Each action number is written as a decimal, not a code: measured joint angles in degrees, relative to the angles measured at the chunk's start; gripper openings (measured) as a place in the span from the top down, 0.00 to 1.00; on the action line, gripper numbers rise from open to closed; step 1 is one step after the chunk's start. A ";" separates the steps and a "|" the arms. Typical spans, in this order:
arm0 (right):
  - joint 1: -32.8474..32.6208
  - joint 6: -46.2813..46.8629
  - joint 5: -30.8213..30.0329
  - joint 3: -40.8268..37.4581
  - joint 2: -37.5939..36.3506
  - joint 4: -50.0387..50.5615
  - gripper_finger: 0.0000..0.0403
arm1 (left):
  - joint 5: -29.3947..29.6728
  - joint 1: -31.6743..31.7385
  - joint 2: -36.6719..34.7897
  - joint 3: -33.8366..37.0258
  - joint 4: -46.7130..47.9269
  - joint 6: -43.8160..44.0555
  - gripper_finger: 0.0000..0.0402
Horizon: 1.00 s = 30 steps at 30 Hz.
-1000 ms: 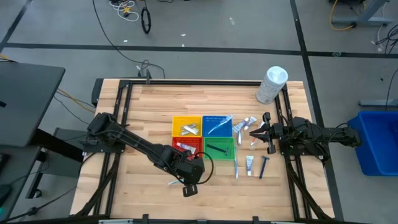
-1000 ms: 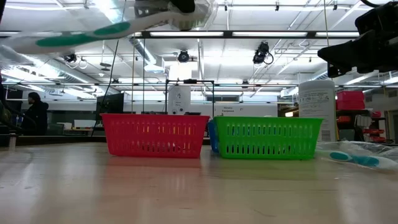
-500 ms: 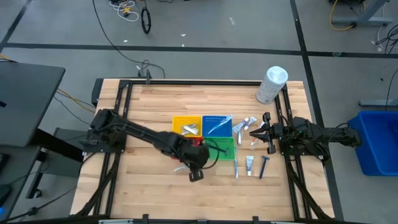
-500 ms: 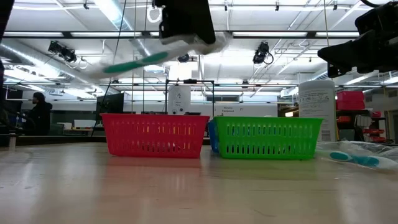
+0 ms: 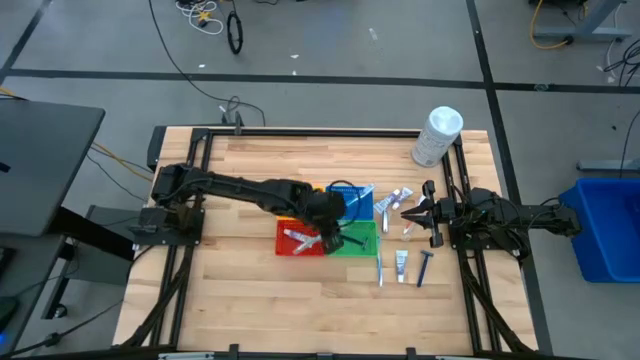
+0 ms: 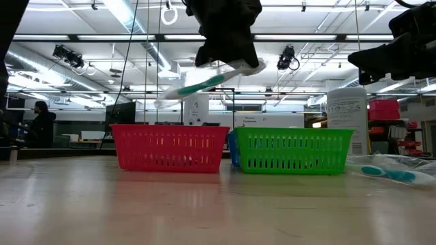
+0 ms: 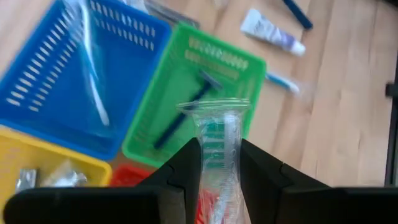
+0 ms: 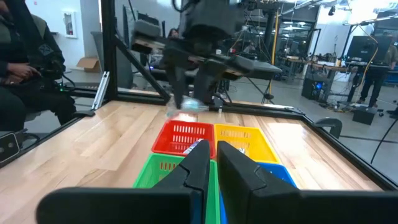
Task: Pick & Place Travel size toiletries
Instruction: Put the green toothbrush into the blue bin
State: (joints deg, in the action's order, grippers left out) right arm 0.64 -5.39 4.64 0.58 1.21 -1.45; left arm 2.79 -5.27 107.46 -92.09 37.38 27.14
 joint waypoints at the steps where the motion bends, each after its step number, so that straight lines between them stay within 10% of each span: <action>1: -0.01 0.00 0.00 -0.01 0.00 0.00 0.90 | 0.00 0.62 0.00 0.00 -0.51 -0.01 0.75; 30: -0.01 0.00 0.01 -0.02 0.00 0.02 0.90 | -8.98 13.19 -3.34 -0.15 -4.54 -9.00 0.75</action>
State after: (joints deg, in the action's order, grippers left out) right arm 0.63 -5.39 4.66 0.56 1.21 -1.43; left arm -6.19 7.92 104.12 -92.25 32.84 18.14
